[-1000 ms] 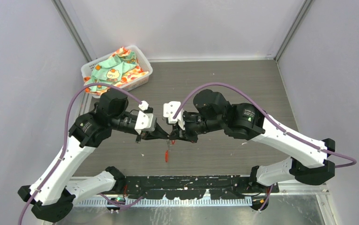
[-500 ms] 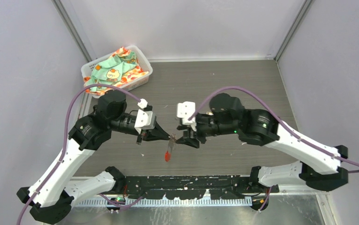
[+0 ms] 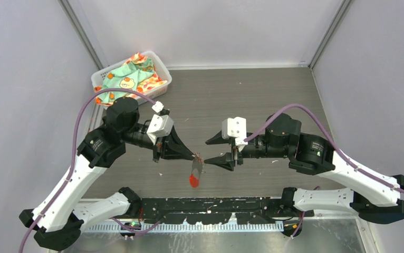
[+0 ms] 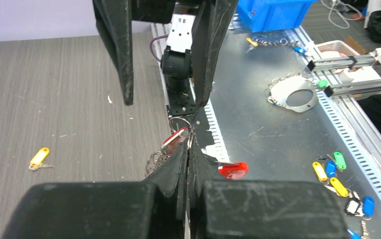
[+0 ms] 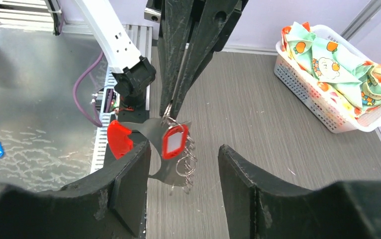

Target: Put the keys on the keyring

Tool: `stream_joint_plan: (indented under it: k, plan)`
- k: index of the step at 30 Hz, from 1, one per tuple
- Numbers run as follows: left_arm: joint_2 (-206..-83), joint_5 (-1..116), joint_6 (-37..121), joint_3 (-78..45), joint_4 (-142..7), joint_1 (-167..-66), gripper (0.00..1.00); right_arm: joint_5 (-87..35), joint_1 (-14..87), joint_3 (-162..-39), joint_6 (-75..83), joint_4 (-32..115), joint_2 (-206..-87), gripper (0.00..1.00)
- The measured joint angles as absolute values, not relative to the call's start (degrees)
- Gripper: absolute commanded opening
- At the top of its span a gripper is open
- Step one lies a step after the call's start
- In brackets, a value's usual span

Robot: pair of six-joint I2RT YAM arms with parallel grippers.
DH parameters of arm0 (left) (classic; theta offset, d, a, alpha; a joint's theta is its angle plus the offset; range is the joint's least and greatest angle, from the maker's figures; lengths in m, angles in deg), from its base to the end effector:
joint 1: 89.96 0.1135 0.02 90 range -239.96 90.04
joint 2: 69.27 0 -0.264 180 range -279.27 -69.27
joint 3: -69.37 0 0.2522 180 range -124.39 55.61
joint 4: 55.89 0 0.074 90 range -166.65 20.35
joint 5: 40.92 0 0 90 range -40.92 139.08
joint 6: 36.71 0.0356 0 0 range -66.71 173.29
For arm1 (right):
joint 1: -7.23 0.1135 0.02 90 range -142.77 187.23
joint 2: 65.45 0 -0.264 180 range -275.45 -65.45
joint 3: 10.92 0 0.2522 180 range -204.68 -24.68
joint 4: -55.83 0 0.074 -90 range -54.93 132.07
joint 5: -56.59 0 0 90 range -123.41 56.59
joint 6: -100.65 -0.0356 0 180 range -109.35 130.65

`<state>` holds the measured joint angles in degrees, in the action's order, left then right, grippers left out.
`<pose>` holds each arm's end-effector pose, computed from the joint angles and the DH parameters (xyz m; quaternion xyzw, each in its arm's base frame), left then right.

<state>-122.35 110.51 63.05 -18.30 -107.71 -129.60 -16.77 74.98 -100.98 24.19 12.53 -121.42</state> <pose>0.1002 -0.1236 0.4408 0.5645 0.5022 -0.5288 0.3867 0.0617 0.1777 0.4563 -0.5620 0.5107 0.3903 0.5206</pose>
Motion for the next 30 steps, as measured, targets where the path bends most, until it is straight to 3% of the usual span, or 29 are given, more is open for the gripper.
stream_joint_plan:
  k: [5,19,30]
  plan:
    - [-123.4,113.4,61.6,-19.1,-107.8,-129.6,0.0,-16.7,75.0,-100.8,25.2,13.7,-122.1,0.54]
    - [-124.2,115.2,61.2,-19.3,-108.9,-129.6,0.0,-9.2,75.0,-110.4,35.5,5.4,-128.8,0.3]
    - [-124.2,115.2,61.2,-19.3,-109.4,-129.6,0.0,-6.6,75.0,-115.3,40.8,-2.9,-132.0,0.28]
